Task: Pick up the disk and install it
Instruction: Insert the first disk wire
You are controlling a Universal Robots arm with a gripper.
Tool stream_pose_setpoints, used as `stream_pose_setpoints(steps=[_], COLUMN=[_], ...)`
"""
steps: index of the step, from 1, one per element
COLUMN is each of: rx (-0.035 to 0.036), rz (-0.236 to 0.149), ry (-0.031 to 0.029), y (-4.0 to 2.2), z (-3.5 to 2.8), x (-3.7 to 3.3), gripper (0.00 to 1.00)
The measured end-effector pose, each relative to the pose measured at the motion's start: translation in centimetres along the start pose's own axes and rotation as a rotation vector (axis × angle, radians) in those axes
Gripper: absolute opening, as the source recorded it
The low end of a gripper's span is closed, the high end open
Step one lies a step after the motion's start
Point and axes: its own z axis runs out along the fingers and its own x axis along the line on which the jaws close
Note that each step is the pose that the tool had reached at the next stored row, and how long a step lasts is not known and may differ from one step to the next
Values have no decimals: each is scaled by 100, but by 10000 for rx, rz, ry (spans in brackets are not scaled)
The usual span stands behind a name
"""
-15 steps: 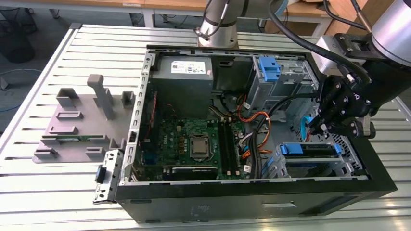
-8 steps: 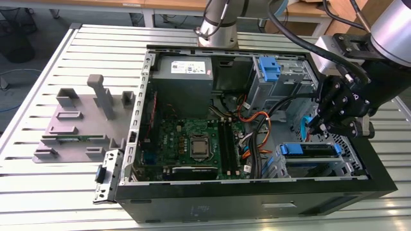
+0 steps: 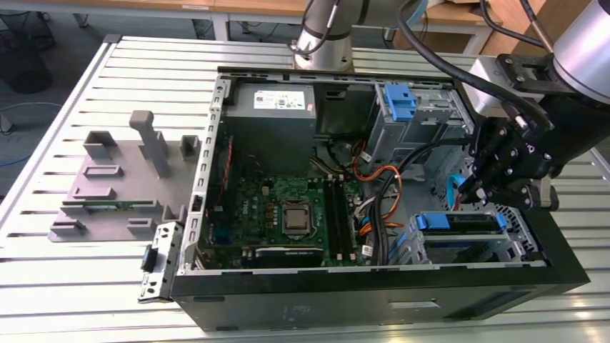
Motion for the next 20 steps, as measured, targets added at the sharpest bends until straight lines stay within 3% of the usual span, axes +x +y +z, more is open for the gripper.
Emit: stream_pose_setpoints(steps=[12,20], rx=[0,0], rz=[0,-1], ry=[0,-3], y=[0,-4], z=[0,4], x=[9,124], gripper=[16,16])
